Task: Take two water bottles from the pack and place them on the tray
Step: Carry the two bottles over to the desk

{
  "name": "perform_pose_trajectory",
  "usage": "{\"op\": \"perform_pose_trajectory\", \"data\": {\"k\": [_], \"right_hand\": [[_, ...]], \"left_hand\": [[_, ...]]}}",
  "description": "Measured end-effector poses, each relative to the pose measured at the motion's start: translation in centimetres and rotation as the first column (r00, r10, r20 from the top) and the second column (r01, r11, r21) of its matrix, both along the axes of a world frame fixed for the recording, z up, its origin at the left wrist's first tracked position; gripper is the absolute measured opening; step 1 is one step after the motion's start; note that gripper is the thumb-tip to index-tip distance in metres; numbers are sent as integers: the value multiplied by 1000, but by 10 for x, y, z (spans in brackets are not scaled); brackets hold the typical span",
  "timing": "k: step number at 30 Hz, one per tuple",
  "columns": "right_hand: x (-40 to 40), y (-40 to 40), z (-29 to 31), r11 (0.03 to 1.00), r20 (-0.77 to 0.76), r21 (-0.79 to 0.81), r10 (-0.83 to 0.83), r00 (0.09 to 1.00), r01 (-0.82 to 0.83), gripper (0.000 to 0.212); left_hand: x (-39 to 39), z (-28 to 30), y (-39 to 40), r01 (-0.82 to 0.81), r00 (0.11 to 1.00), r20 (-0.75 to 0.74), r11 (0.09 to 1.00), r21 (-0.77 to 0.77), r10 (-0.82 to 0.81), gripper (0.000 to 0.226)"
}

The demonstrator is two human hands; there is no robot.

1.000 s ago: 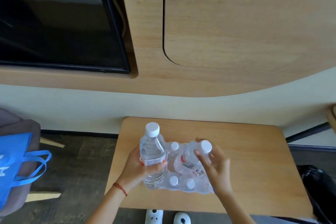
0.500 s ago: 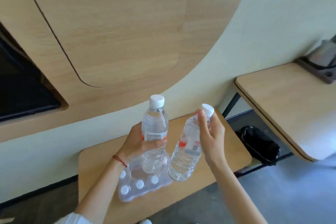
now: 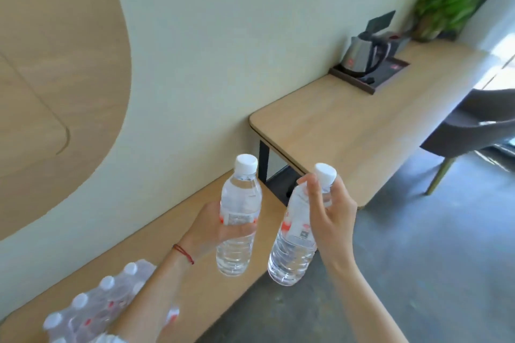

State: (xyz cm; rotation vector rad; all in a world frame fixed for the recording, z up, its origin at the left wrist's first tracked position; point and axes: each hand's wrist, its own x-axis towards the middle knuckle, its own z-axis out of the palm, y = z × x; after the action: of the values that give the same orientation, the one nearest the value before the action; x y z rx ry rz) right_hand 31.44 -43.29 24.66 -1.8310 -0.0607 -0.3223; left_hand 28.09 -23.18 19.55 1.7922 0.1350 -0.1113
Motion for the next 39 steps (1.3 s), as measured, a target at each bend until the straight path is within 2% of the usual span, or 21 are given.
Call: {"op": "perform_pose_trajectory", "data": {"k": [3, 5, 9, 13, 16, 21, 23, 27, 29, 31, 34, 39], "right_hand": [[27, -48, 5, 994, 16, -14, -104, 994, 104, 42], [48, -76, 5, 987, 18, -18, -161, 987, 162, 36], [91, -129, 3, 958, 20, -33, -283, 959, 284, 35], [140, -175, 4, 911, 35, -49, -407, 913, 409, 30], [174, -206, 11, 881, 55, -49, -468, 882, 471, 22], [226, -260, 15, 835, 68, -56, -544, 836, 547, 35], [247, -285, 13, 825, 69, -57, -559, 826, 562, 38], [293, -341, 5, 832, 55, -63, -548, 835, 551, 16], [317, -373, 1, 848, 60, -54, -524, 850, 527, 14], [340, -406, 1, 866, 72, -45, -494, 866, 498, 22], [374, -455, 5, 887, 96, -77, -448, 889, 455, 40], [436, -528, 11, 915, 101, -110, -379, 920, 389, 42]], "left_hand": [[45, 2, -48, 81, 997, 10, 997, -13, -81, 45], [76, 4, -77, 113, 994, 14, 994, -10, -112, 46], [143, 6, -132, 256, 966, 34, 965, 54, -258, 31], [212, 6, -179, 339, 938, 51, 937, 84, -344, 43], [257, 12, -214, 382, 920, 61, 921, 71, -387, 41], [320, 16, -275, 460, 885, 33, 883, 88, -464, 30], [343, 15, -303, 466, 883, 19, 881, 82, -469, 33], [388, 8, -365, 468, 883, 7, 881, 76, -469, 32], [408, 4, -399, 451, 892, 18, 891, 49, -453, 40], [427, 1, -431, 428, 902, 37, 903, 47, -430, 49], [455, 0, -476, 380, 921, 70, 923, 57, -383, 41], [506, 3, -536, 294, 952, 76, 955, 50, -297, 43]]}}
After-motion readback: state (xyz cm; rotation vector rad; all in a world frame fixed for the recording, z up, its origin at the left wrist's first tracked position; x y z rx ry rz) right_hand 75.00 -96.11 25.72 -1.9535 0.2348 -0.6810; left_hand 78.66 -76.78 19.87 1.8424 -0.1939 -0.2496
